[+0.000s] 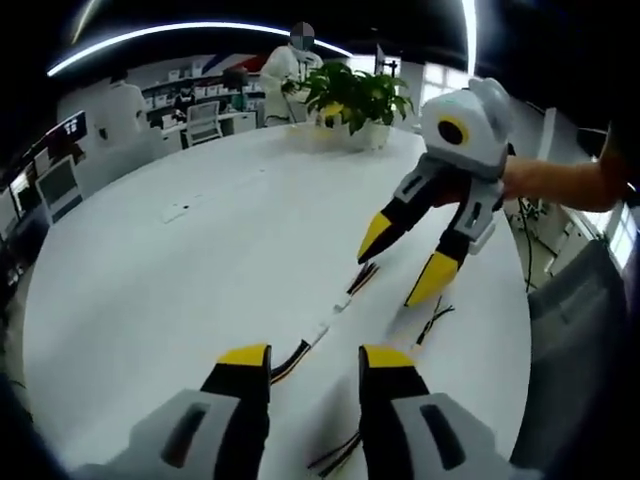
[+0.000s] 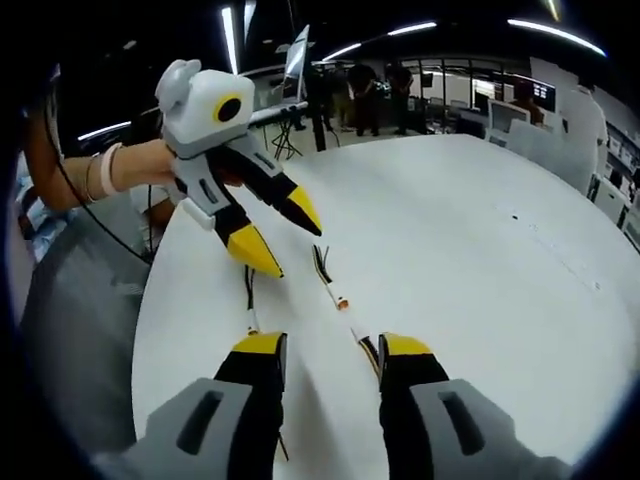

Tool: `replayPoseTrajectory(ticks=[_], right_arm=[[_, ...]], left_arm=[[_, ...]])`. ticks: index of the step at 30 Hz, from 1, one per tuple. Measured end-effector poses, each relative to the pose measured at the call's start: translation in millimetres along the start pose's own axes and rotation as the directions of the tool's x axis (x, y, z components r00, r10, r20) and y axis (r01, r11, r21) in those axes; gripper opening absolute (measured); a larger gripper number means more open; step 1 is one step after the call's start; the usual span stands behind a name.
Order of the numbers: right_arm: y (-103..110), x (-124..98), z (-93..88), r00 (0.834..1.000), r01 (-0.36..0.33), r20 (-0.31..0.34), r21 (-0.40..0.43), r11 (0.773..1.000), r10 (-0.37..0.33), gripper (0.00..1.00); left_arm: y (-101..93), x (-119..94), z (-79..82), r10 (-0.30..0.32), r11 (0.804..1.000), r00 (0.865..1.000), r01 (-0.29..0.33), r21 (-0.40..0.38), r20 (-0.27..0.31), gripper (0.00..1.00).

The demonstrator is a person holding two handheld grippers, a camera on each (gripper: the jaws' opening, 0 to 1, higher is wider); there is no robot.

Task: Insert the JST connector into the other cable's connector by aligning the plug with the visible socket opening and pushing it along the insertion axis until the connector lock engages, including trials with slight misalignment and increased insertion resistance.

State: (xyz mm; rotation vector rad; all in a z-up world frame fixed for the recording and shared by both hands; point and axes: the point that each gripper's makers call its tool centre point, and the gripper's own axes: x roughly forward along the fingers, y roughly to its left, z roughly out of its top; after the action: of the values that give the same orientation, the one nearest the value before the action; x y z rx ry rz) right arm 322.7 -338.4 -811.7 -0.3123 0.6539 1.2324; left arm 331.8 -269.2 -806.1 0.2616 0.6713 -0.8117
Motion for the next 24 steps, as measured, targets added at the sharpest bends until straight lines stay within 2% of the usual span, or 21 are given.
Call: replayPoseTrajectory(ticks=[7, 17, 22, 24], right_arm=[[0.2, 8.4, -0.5, 0.999, -0.041, 0.019, 0.007, 0.999, 0.041, 0.28], [-6.8, 12.6, -6.1, 0.999, -0.041, 0.008, 0.003, 0.999, 0.041, 0.27], [-9.0, 14.5, -10.5, 0.999, -0.040, -0.008, -0.006, 0.999, 0.040, 0.26], [-9.8, 15.1, -11.4, 0.999, -0.041, -0.009, -0.005, 0.999, 0.041, 0.25]], left_arm=[[3.4, 6.9, -4.2, -0.015, 1.000, 1.000, 0.015, 0.021, -0.011, 0.26], [4.6, 12.5, -6.4, -0.026, 0.999, 1.000, 0.027, 0.024, -0.014, 0.23], [4.5, 18.1, -11.7, -0.030, 0.997, 0.998, 0.034, 0.071, -0.048, 0.23], [4.4, 18.4, -11.4, -0.036, 0.996, 0.998, 0.039, 0.075, -0.044, 0.22]])
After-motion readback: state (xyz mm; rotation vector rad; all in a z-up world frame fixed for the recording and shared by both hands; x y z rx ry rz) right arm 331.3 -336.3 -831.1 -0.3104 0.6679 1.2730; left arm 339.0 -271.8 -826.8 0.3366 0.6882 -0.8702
